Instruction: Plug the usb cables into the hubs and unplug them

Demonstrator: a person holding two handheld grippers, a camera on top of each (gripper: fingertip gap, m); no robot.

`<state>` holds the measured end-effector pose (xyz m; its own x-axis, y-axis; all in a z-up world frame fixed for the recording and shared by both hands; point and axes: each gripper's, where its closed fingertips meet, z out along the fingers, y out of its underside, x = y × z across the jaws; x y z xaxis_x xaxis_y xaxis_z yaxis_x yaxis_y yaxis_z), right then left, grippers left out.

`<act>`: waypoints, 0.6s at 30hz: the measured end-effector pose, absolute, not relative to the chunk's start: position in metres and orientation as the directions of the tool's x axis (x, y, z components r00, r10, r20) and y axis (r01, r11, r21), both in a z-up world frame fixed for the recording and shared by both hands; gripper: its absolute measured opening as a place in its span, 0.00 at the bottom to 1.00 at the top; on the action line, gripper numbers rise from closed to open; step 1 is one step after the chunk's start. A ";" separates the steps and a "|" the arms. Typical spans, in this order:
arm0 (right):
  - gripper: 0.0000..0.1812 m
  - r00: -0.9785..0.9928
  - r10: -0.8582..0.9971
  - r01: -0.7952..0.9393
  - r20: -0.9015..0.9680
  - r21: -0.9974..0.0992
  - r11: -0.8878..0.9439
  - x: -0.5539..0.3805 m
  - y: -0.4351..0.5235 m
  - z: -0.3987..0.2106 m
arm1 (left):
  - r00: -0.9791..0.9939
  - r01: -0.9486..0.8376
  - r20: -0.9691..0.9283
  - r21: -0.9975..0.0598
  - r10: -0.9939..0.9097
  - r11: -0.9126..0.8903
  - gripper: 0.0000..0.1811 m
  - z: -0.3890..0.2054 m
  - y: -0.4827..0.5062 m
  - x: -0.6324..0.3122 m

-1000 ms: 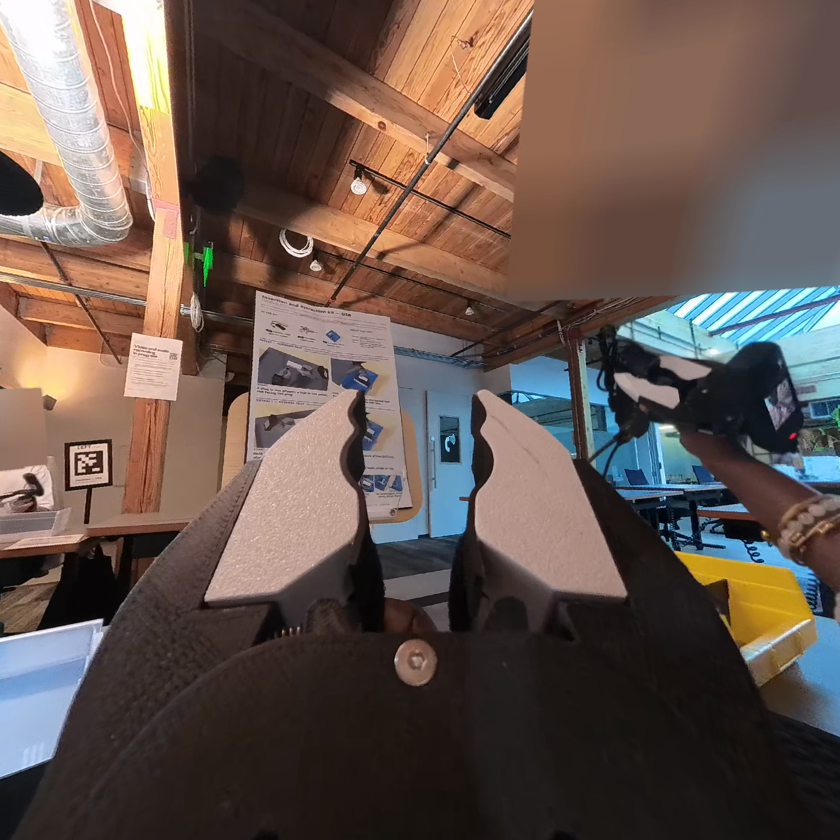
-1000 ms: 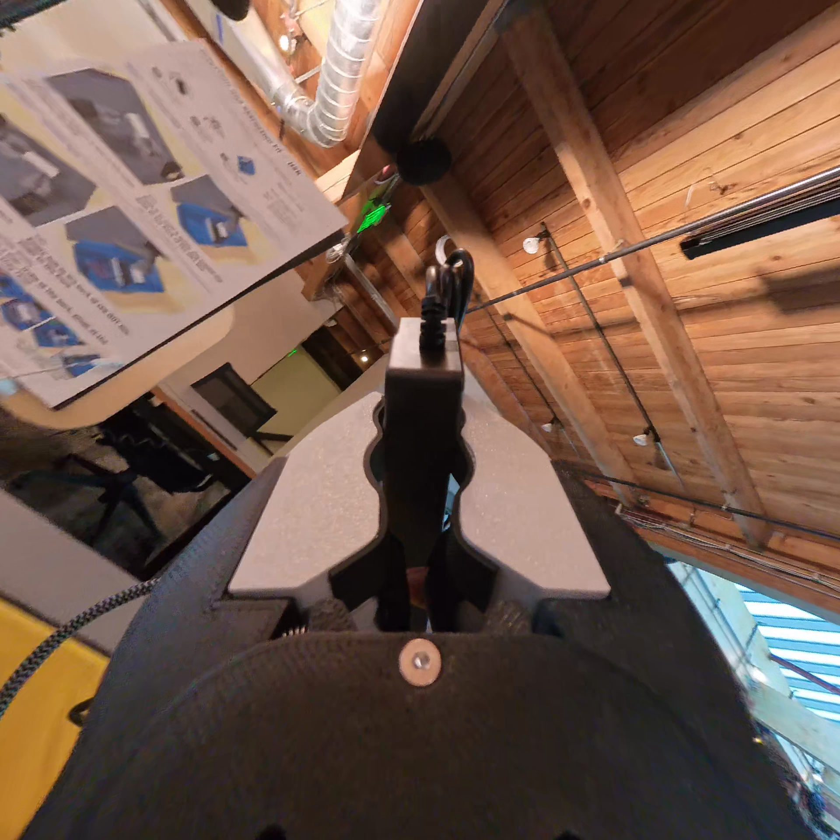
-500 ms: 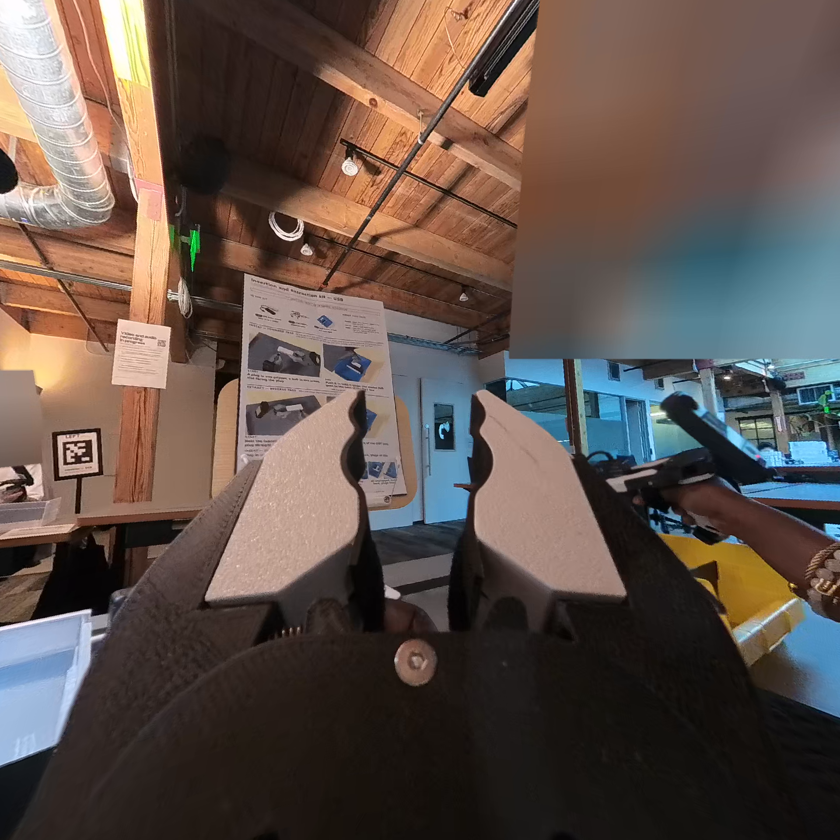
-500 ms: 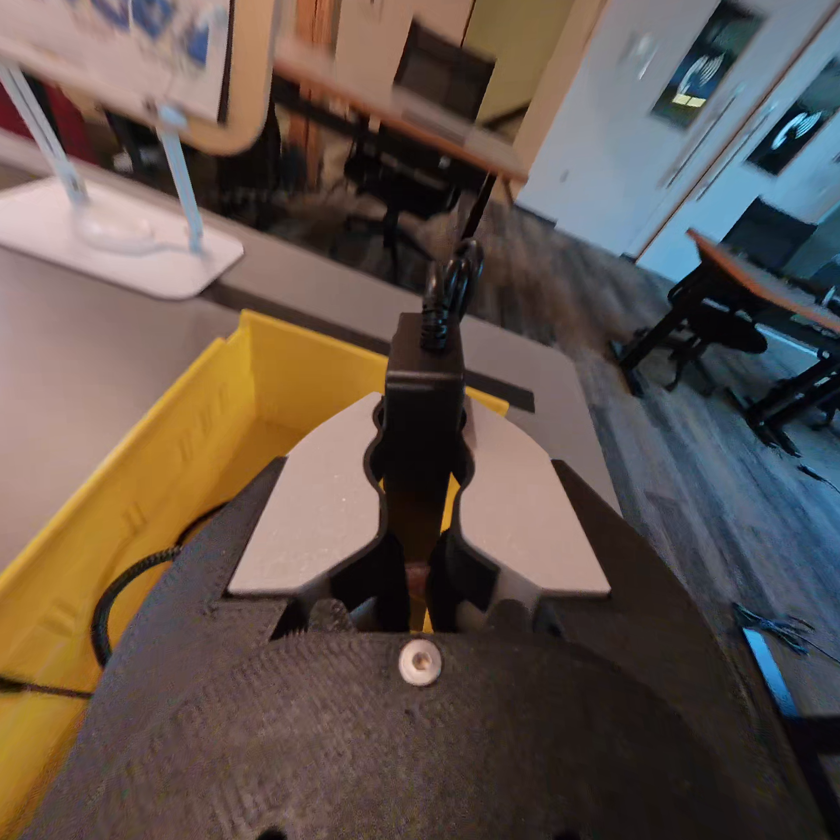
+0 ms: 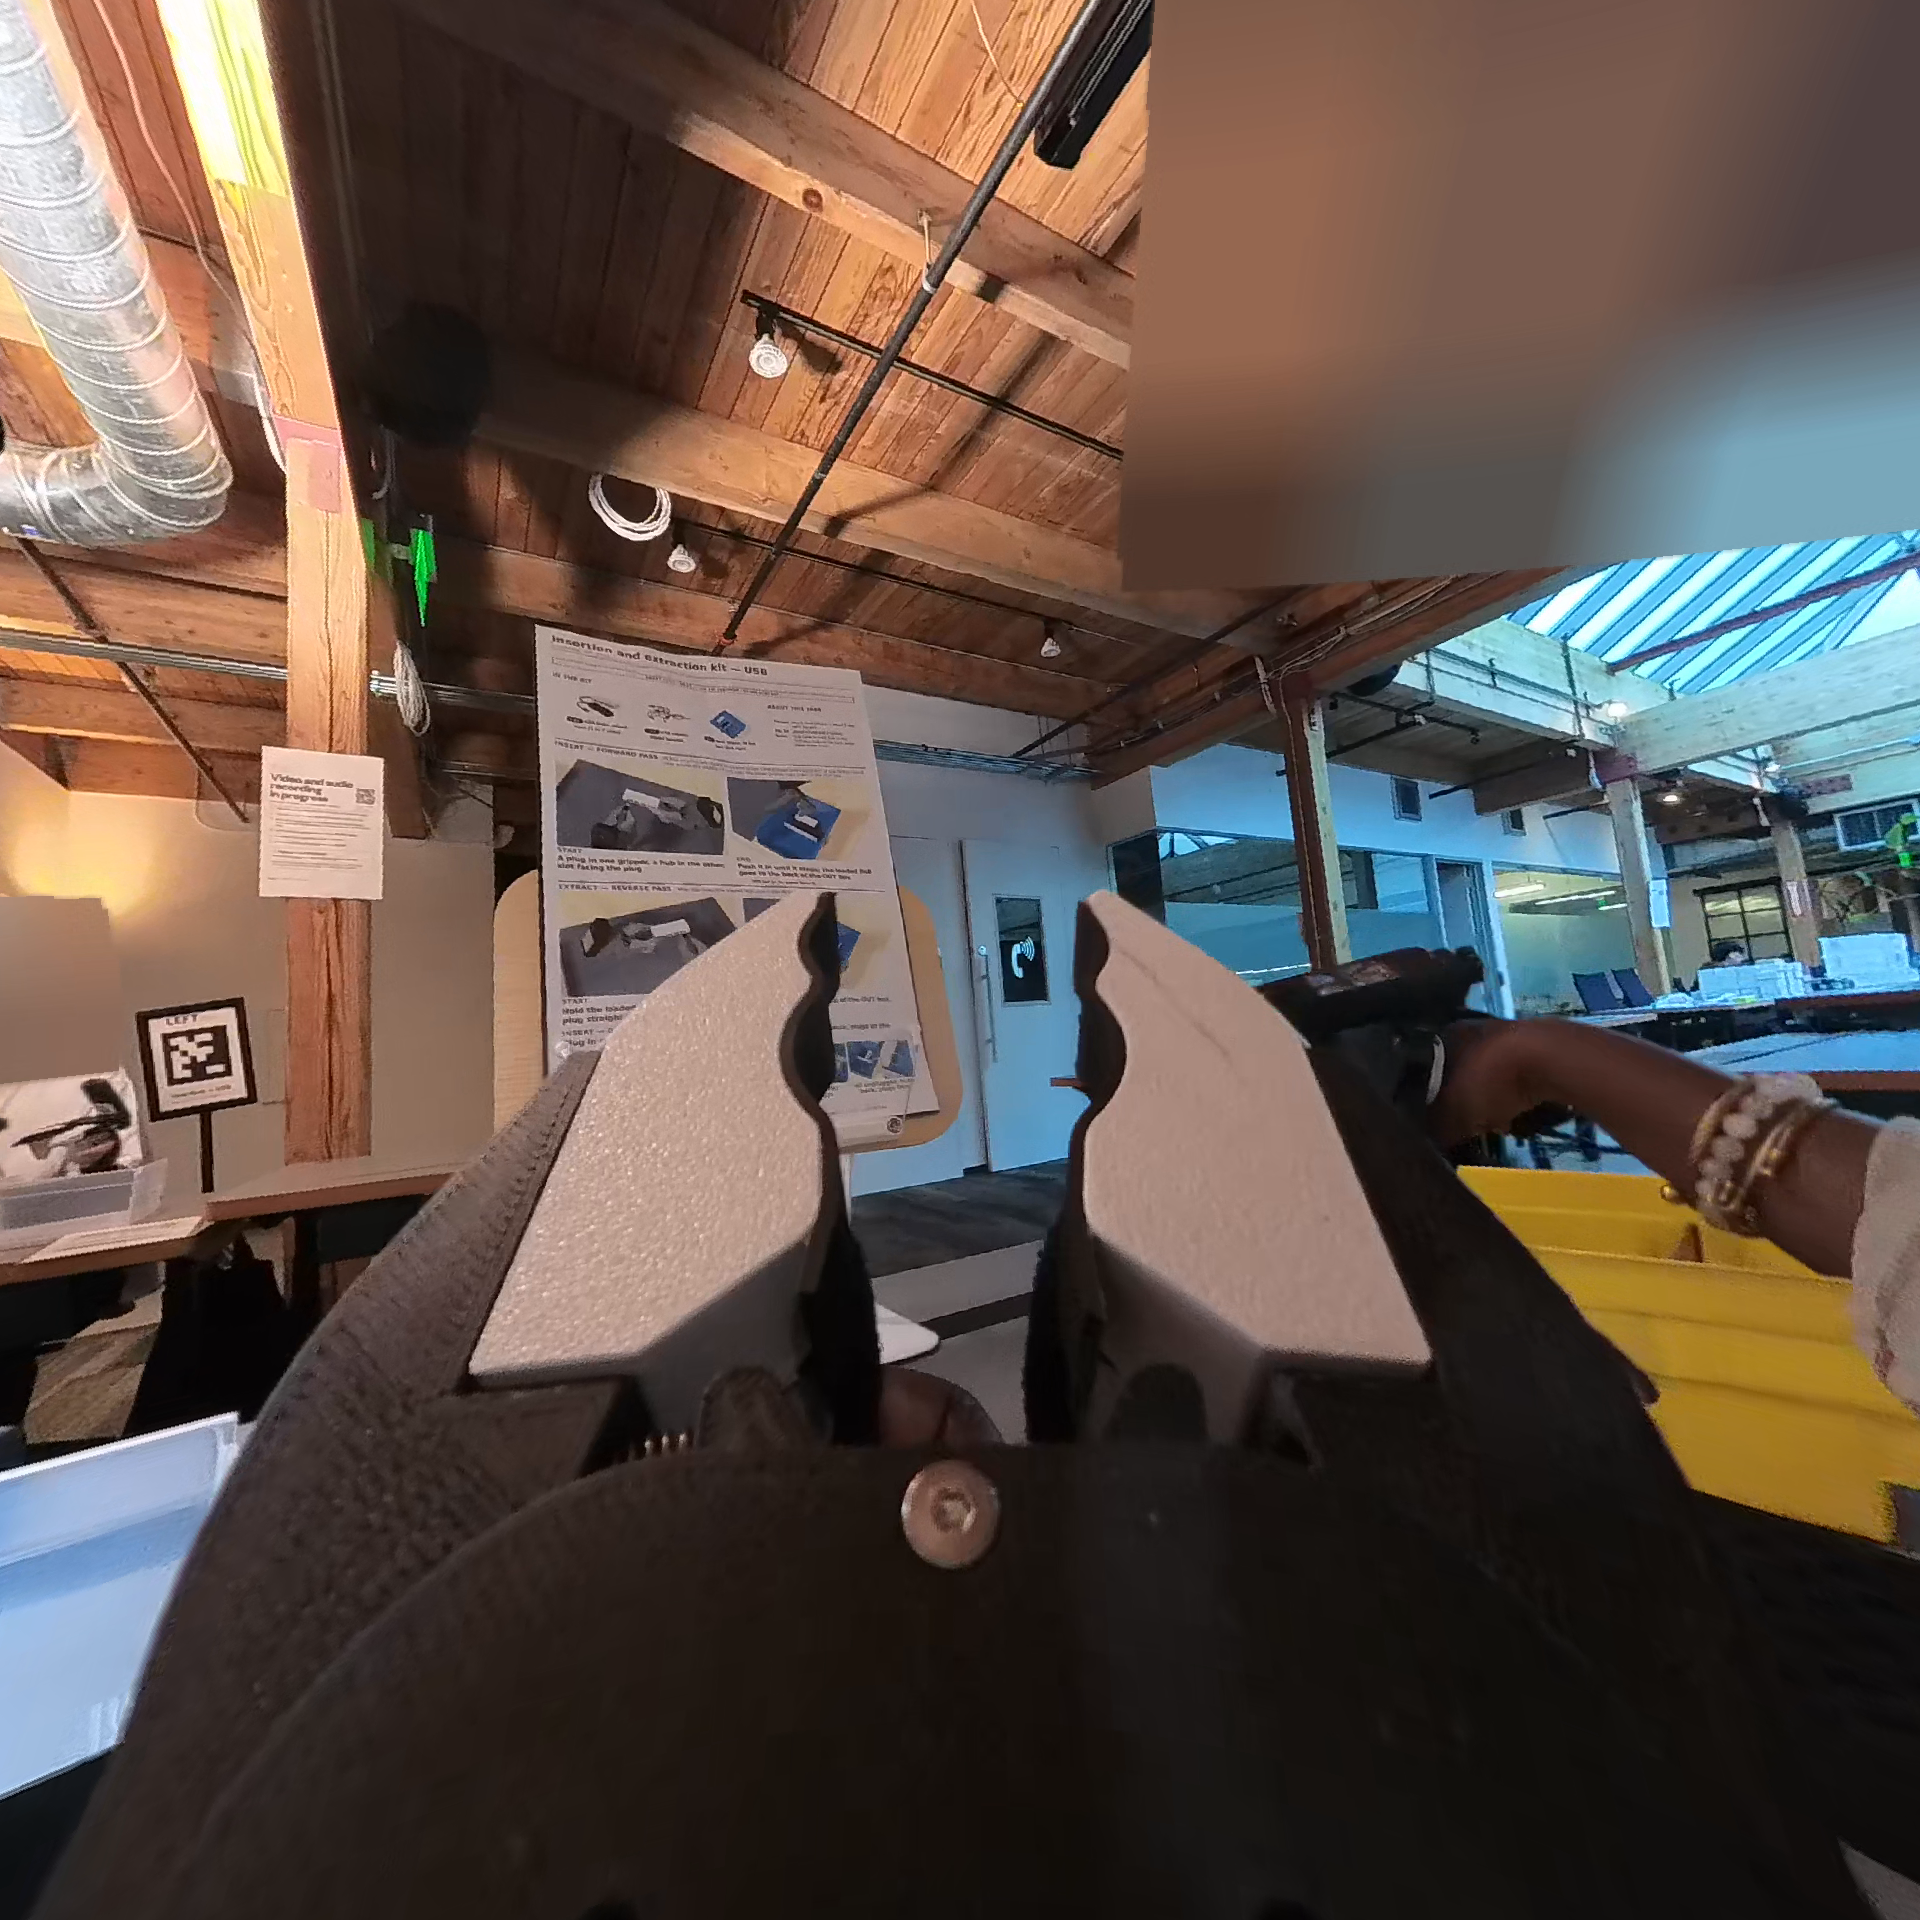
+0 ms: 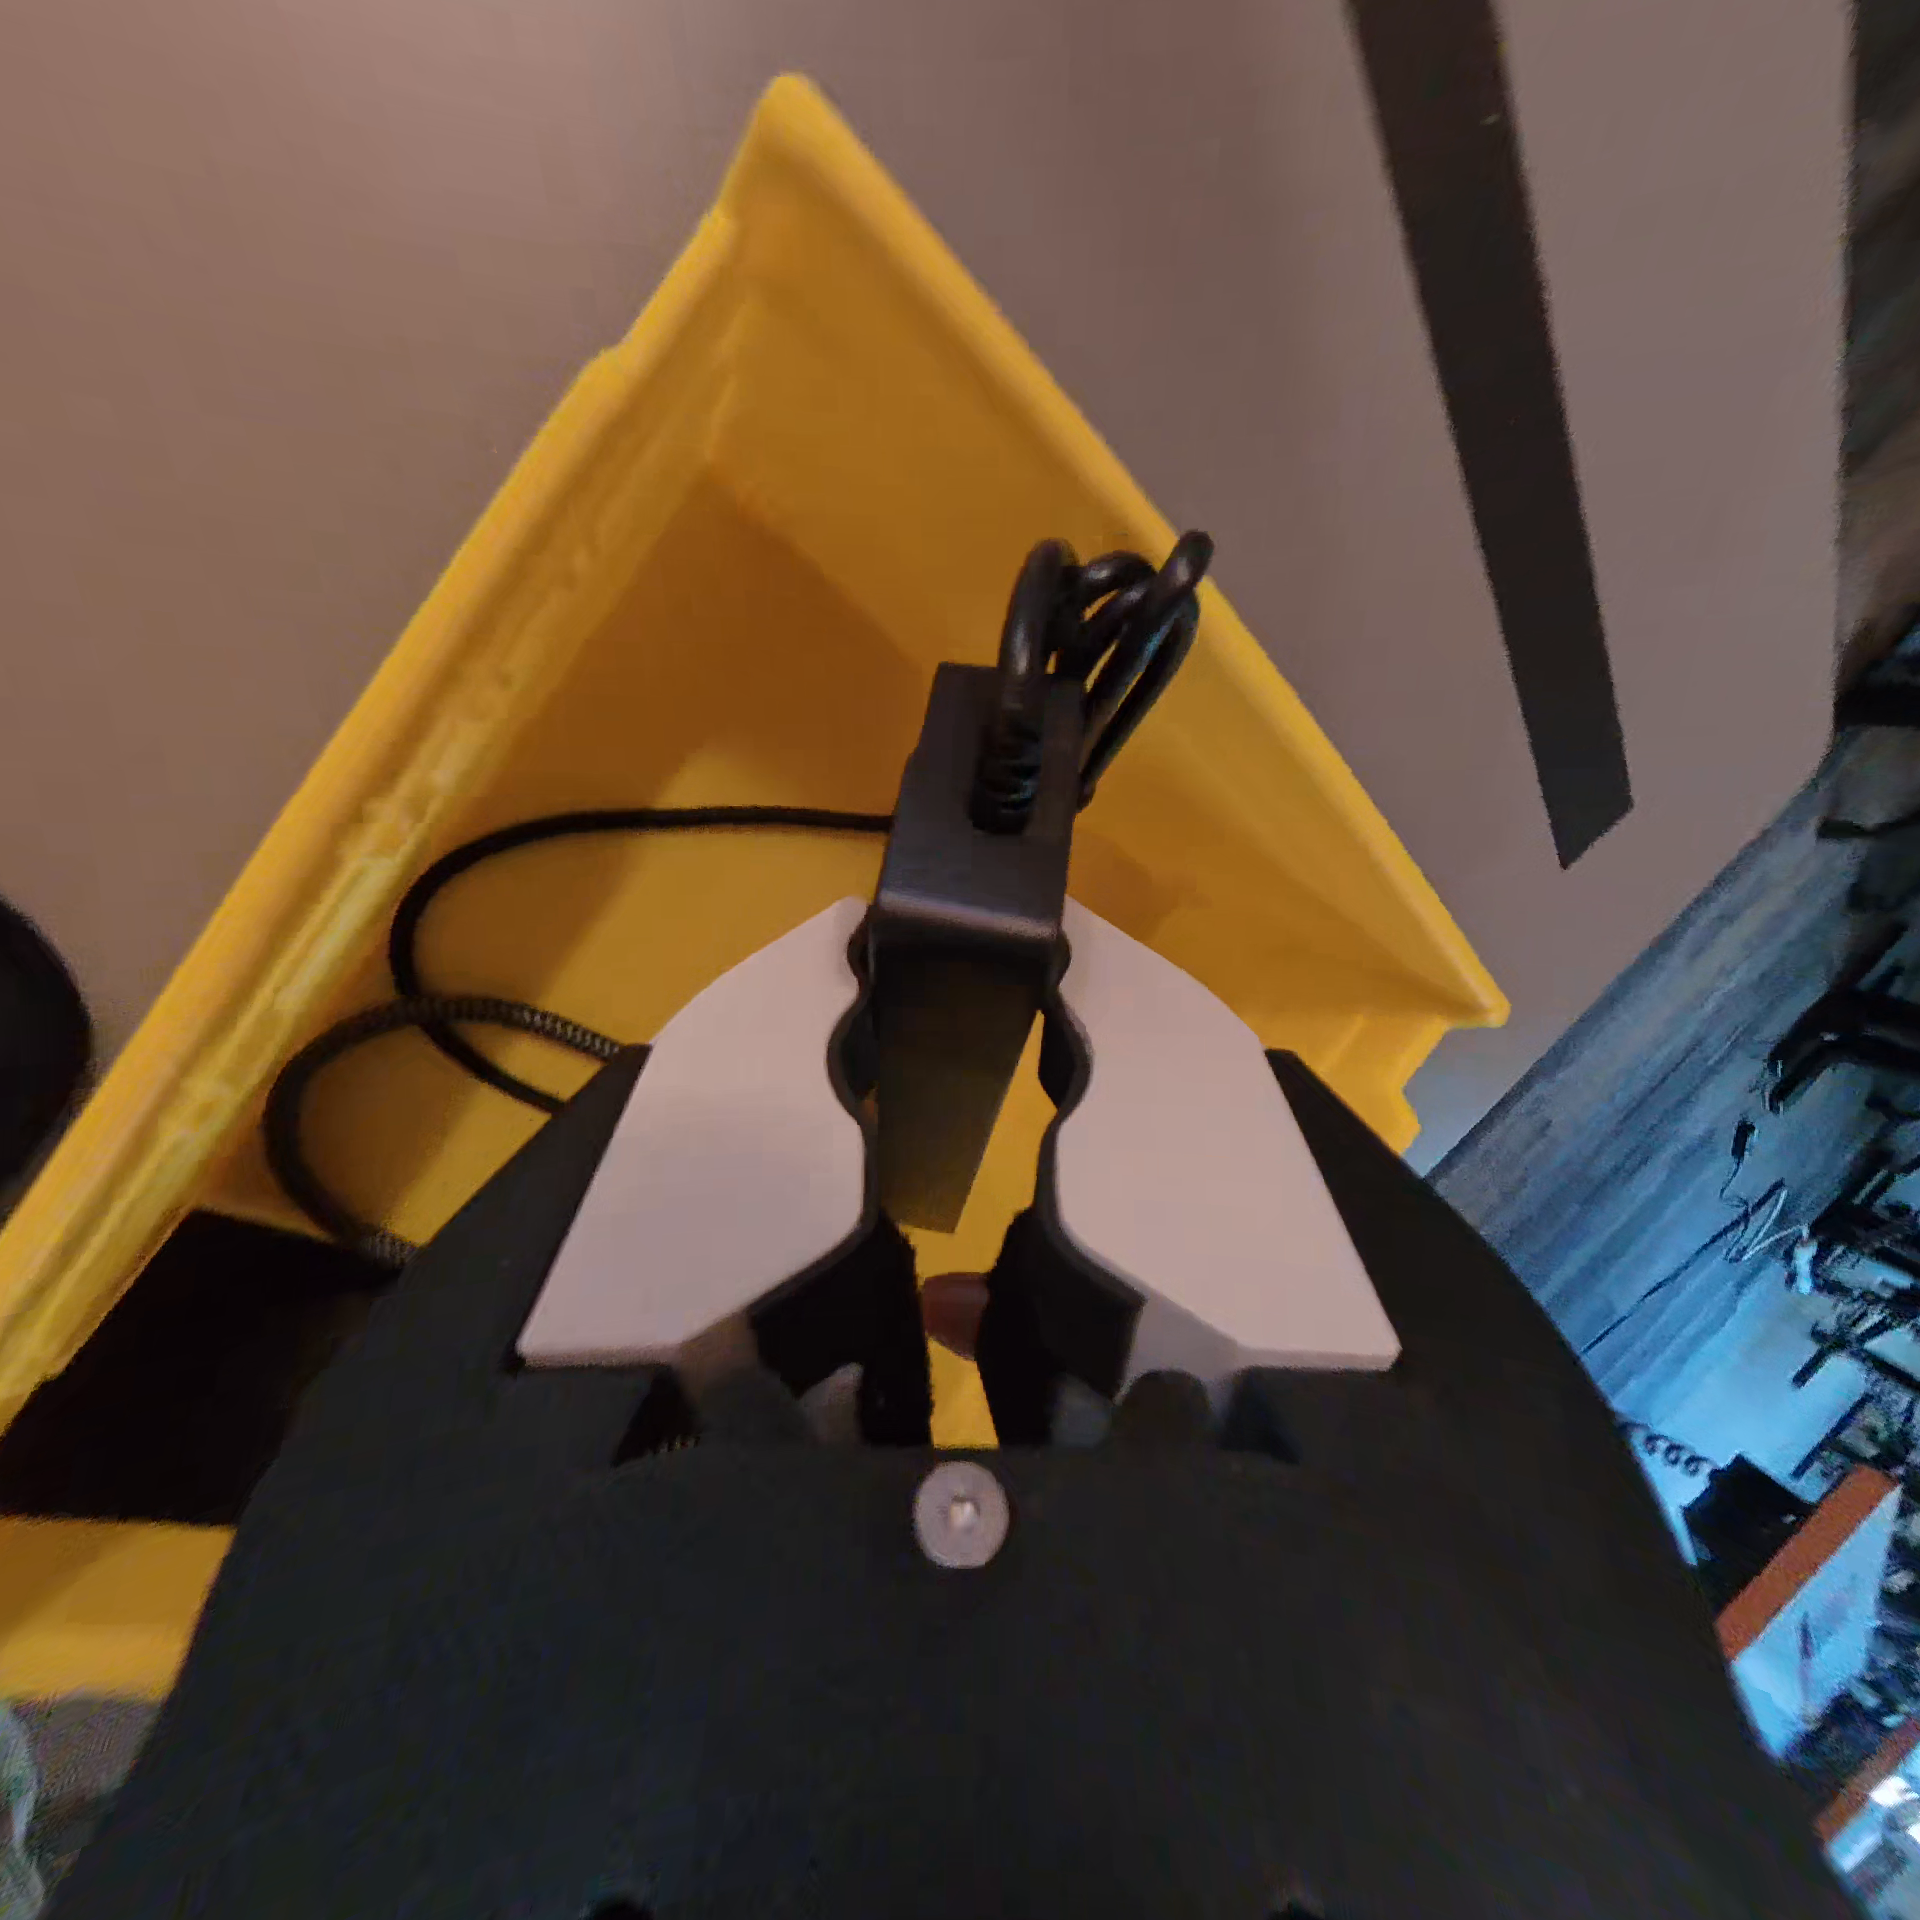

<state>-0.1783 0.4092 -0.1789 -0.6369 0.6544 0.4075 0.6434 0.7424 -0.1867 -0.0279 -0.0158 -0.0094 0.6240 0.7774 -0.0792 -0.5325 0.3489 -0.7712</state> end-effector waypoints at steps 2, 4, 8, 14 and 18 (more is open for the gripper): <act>0.16 -0.698 0.610 0.612 0.375 -0.128 0.780 -0.175 0.406 -0.182 | 0.624 -0.531 -0.081 -0.773 0.778 0.346 0.24 -0.011 -0.015 -0.029; 0.16 -0.739 0.582 0.591 0.340 -0.087 0.802 -0.175 0.402 -0.189 | 0.628 -0.527 -0.076 -0.774 0.774 0.351 0.24 -0.012 -0.015 -0.029; 0.18 -0.798 0.546 0.555 0.254 -0.042 0.831 -0.178 0.391 -0.214 | 0.631 -0.526 -0.082 -0.776 0.771 0.348 0.24 -0.013 -0.013 -0.028; 0.19 -0.731 0.655 0.640 0.193 -0.138 0.756 -0.200 0.389 -0.236 | 0.621 -0.535 -0.105 -0.781 0.776 0.323 0.24 -0.013 -0.013 -0.029; 0.17 -0.686 0.676 0.644 0.269 -0.207 0.736 -0.227 0.403 -0.244 | 0.610 -0.541 -0.131 -0.789 0.782 0.290 0.24 -0.013 -0.013 -0.030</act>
